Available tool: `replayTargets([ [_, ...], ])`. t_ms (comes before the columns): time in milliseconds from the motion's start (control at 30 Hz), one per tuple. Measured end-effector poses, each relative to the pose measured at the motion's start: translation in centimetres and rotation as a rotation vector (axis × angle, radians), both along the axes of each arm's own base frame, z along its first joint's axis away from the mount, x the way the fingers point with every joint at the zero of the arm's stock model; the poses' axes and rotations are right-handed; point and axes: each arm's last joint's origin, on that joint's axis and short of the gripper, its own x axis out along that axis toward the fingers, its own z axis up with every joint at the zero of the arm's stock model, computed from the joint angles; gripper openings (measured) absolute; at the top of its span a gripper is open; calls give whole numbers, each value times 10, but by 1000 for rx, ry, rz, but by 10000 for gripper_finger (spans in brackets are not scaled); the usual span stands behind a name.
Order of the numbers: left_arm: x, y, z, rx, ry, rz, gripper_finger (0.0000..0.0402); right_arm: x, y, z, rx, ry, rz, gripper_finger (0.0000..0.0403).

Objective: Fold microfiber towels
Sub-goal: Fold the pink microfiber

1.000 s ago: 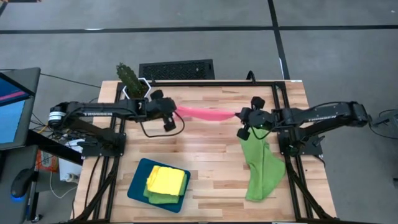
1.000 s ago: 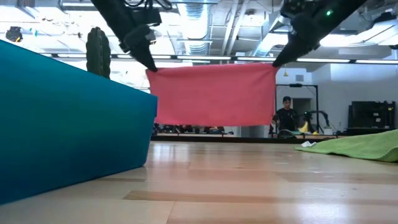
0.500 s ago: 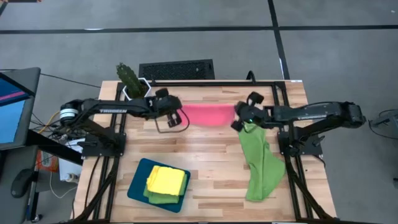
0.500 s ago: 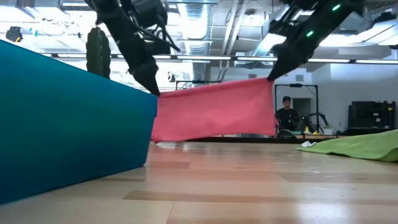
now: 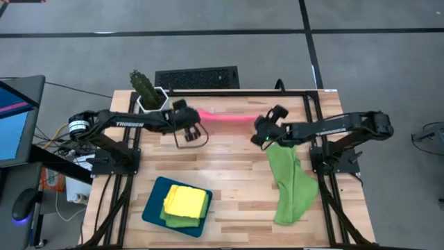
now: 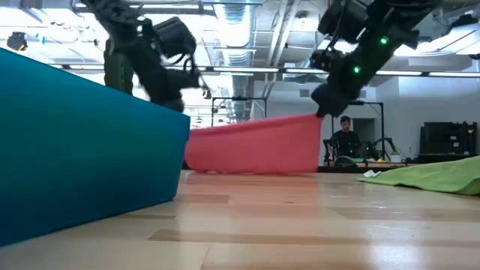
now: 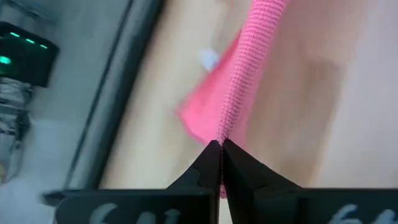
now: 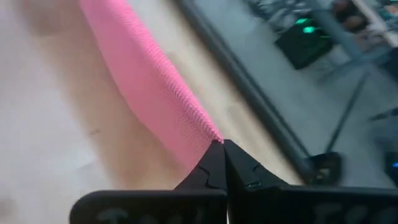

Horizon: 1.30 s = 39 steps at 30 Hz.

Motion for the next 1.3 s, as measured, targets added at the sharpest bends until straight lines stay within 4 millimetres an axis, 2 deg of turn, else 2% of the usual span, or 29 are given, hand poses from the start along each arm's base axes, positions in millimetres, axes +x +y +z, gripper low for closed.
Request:
replayTargets([
  [100,-9,-18,-23,-46,36,-7,0,3,22,-19,52,25,57,6],
  [200,-15,-41,-37,-88,59,-34,0,5,47,-30,84,34,125,6],
  [333,-15,-66,-44,-137,72,-104,1,5,78,-36,118,2,199,6],
  [467,-13,-81,-44,-145,56,-144,13,2,99,-36,175,-56,238,6],
  [700,-12,-94,-44,-161,51,-202,79,-3,120,-37,293,-87,291,11],
  [867,-11,-95,-43,-154,47,-197,130,-2,132,-42,390,-68,371,9],
  [967,-11,-95,-43,-151,45,-191,151,2,140,-53,452,-37,420,11],
  [1167,-4,-97,-34,-195,6,-227,164,3,147,-73,454,62,430,12],
  [1300,3,-100,-19,-193,-33,-259,156,9,150,-76,450,70,431,12],
])
